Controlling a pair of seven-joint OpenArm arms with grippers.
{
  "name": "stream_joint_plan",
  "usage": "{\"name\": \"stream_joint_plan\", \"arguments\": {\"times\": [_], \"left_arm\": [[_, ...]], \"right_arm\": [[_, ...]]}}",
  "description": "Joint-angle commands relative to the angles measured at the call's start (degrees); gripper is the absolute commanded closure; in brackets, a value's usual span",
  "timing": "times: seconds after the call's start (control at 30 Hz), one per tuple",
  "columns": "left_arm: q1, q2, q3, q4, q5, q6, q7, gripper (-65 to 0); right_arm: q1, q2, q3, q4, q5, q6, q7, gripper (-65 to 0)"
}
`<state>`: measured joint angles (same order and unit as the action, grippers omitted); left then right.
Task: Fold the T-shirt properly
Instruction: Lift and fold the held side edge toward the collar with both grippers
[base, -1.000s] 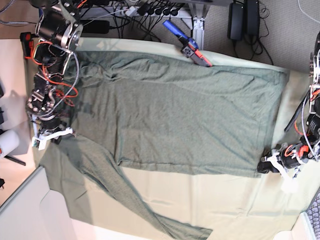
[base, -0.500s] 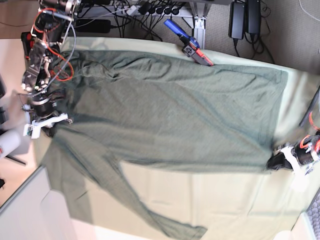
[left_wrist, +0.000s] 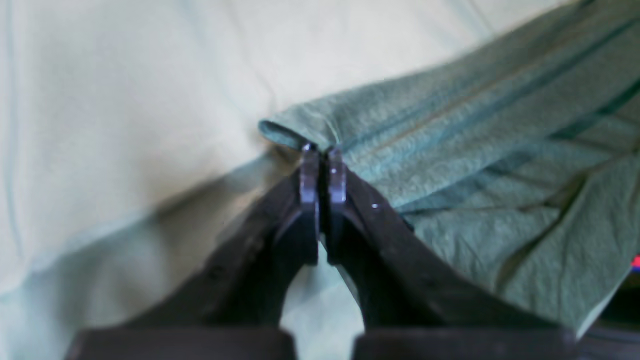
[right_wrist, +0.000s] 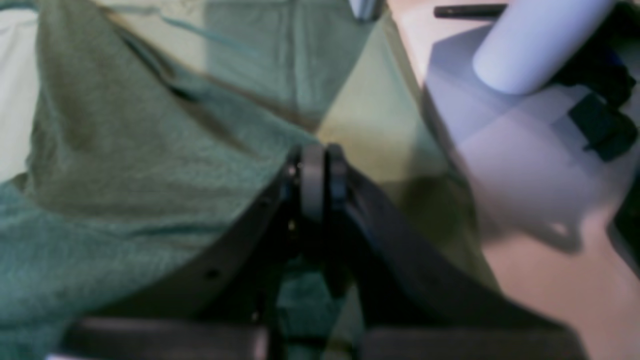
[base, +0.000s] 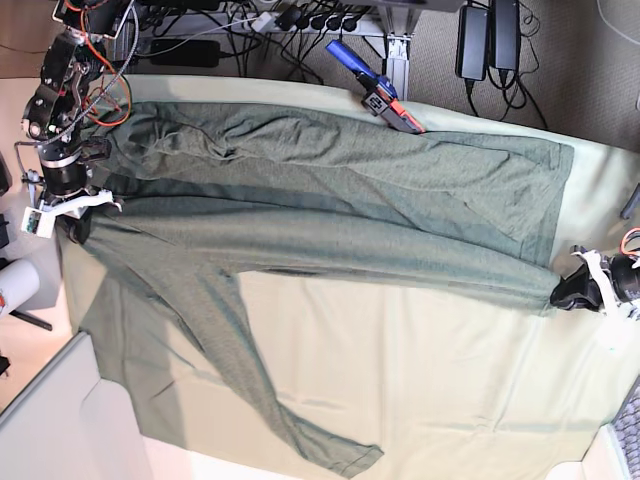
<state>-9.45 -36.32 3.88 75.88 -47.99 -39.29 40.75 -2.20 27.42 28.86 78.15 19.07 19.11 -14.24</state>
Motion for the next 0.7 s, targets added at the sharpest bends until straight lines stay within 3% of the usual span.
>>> {"name": "stream_joint_plan", "arguments": {"times": [0.0,0.33,0.67], "left_arm": [[-0.3,-1.2,-1.4,1.8,-1.0,-0.7,-0.6,0.0],[10.1,-1.2,-5.1,11.8,-1.0,-0.7,0.0,0.0],[12.4,-1.2,-5.1,12.8,-0.2,-0.7,0.2,0.0]], "right_arm": [[-0.1,1.4,1.4,1.6,0.5,-0.2,1.5,0.0],[-6.7,1.4,4.2,4.4,3.5,-0.2,0.3,0.0],[-9.4,1.3,4.3,4.5,3.4,-0.2,0.0,0.0]]}}
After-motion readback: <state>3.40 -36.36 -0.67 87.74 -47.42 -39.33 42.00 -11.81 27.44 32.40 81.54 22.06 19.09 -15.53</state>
